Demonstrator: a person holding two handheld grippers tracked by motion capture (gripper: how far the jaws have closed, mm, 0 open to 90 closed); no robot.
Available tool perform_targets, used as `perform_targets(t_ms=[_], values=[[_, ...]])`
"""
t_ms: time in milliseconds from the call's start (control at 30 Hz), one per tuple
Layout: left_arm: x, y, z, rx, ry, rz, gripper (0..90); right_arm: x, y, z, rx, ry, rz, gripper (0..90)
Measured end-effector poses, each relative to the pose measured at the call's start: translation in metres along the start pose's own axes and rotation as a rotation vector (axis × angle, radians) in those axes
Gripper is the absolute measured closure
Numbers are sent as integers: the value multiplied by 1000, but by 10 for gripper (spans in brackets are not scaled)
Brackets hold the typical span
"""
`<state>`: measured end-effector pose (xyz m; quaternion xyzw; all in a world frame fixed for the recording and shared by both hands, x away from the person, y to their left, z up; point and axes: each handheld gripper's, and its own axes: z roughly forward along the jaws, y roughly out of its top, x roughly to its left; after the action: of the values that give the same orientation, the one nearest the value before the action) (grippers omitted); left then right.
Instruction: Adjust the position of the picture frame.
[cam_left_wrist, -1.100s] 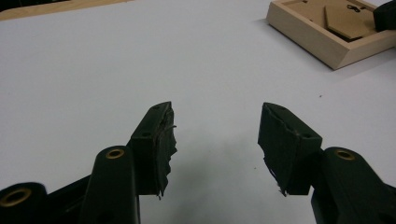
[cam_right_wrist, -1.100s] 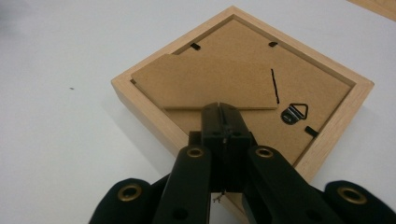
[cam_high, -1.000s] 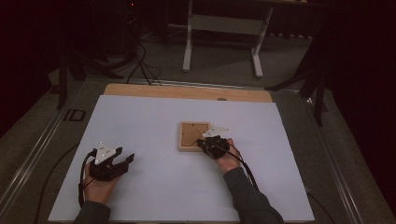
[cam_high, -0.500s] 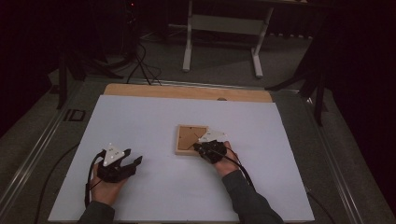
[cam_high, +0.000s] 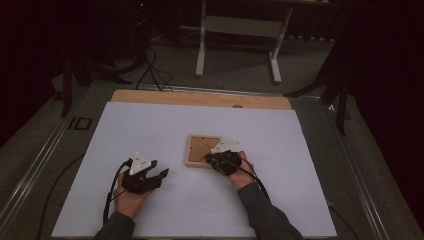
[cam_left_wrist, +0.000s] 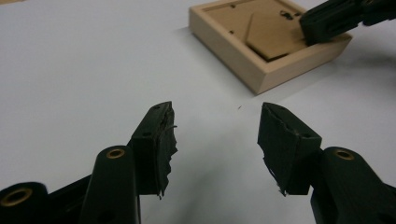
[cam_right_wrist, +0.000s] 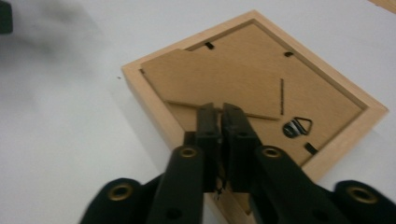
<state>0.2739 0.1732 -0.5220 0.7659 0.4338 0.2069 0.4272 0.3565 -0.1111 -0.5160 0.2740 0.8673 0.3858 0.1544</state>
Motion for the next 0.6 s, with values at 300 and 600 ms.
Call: perform_targets(t_ms=[300, 600], values=[[-12, 8, 19, 9, -16, 15, 465, -19, -4, -15, -29, -88, 115, 698], [-19, 16, 39, 27, -38, 35, 477, -28, -12, -13, 4, -86, 203, 631]])
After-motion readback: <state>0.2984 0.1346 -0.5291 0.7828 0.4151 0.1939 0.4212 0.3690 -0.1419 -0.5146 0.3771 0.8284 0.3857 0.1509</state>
